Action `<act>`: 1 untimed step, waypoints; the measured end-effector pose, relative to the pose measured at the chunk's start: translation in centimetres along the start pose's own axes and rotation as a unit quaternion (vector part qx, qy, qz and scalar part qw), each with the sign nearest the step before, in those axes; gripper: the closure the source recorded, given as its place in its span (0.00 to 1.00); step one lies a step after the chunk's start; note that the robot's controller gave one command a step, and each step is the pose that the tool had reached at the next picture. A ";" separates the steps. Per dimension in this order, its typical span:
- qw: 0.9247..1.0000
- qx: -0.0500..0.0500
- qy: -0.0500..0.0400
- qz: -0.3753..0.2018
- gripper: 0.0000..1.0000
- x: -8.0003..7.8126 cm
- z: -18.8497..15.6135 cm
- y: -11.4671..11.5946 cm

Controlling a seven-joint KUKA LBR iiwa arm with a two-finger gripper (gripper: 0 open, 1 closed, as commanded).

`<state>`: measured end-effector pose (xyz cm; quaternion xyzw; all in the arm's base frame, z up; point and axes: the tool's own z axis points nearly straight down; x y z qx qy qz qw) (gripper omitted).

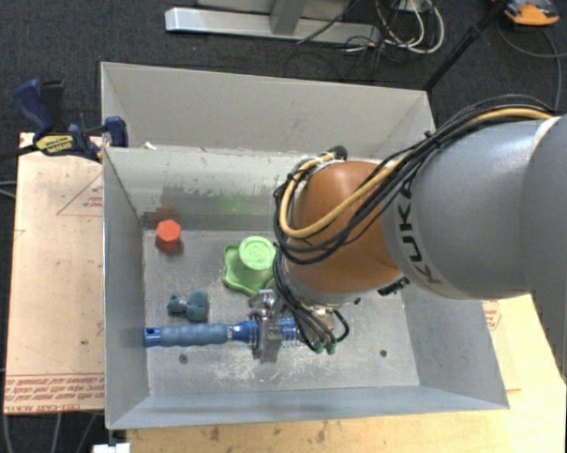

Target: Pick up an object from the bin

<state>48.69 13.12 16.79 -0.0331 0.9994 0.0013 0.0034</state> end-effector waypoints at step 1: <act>1.000 0.001 -0.001 -0.004 1.00 -0.2 -6.4 -1.0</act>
Offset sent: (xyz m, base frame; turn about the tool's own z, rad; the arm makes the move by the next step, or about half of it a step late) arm 0.0004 -0.0105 0.0614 -0.0101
